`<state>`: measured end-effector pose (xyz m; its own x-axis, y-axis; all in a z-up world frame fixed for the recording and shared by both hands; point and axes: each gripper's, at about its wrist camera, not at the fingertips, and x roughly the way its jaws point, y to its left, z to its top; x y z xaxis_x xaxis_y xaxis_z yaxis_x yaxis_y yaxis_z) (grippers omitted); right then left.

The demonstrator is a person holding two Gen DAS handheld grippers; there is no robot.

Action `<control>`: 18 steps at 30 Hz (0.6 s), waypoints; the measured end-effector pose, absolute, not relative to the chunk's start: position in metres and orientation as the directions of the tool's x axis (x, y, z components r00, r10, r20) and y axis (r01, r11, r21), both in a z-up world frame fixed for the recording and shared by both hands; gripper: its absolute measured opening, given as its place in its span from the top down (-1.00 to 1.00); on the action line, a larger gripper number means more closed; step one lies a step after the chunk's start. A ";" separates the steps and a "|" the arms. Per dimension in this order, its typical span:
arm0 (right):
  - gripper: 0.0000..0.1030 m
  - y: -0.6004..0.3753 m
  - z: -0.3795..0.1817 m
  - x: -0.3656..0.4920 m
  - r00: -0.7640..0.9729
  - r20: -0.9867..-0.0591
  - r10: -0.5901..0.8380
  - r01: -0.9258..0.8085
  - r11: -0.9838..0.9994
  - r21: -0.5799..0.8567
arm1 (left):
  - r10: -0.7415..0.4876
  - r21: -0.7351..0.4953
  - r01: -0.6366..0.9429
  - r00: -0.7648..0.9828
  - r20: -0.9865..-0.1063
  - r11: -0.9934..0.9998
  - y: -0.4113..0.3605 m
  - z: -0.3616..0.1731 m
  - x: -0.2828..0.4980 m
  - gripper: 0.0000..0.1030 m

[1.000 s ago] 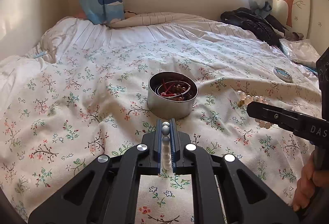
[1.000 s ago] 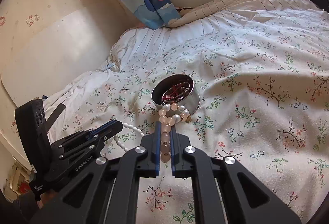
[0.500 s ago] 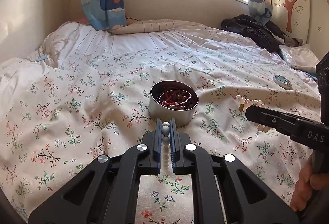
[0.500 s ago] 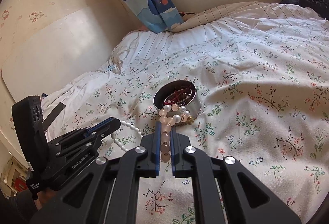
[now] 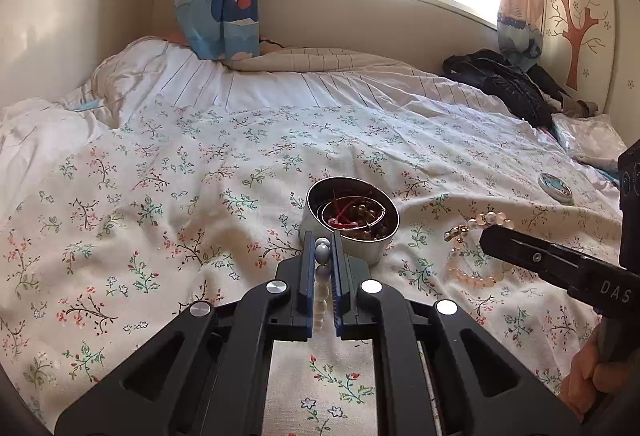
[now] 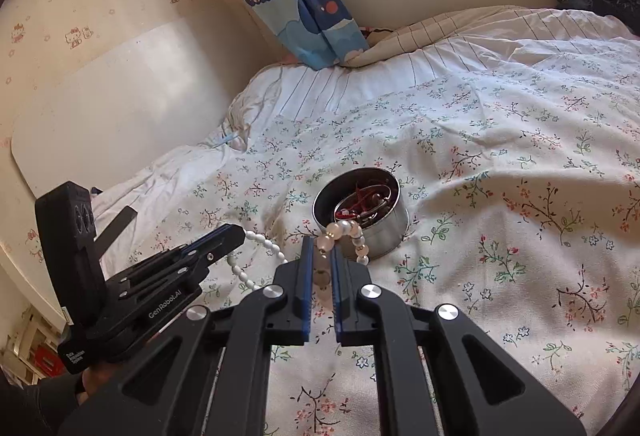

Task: Organize jewelry
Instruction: 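Carry the white beads with the left tool while the right tool carries the pink beads to the tin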

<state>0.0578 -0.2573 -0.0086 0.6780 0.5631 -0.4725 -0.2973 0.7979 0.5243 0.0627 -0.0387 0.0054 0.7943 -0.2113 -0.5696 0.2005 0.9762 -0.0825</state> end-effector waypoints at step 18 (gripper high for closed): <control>-0.02 -0.220 -0.078 0.105 0.456 -0.830 0.322 -0.191 0.946 0.262 | -0.244 -0.166 0.183 0.816 -0.524 0.969 -0.033 0.015 0.087 0.87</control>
<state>0.1051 -0.2197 -0.0778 0.4559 0.3218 -0.8298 -0.1912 0.9460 0.2618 0.0868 -0.0327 0.0151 0.8158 -0.2441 -0.5243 0.1829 0.9689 -0.1664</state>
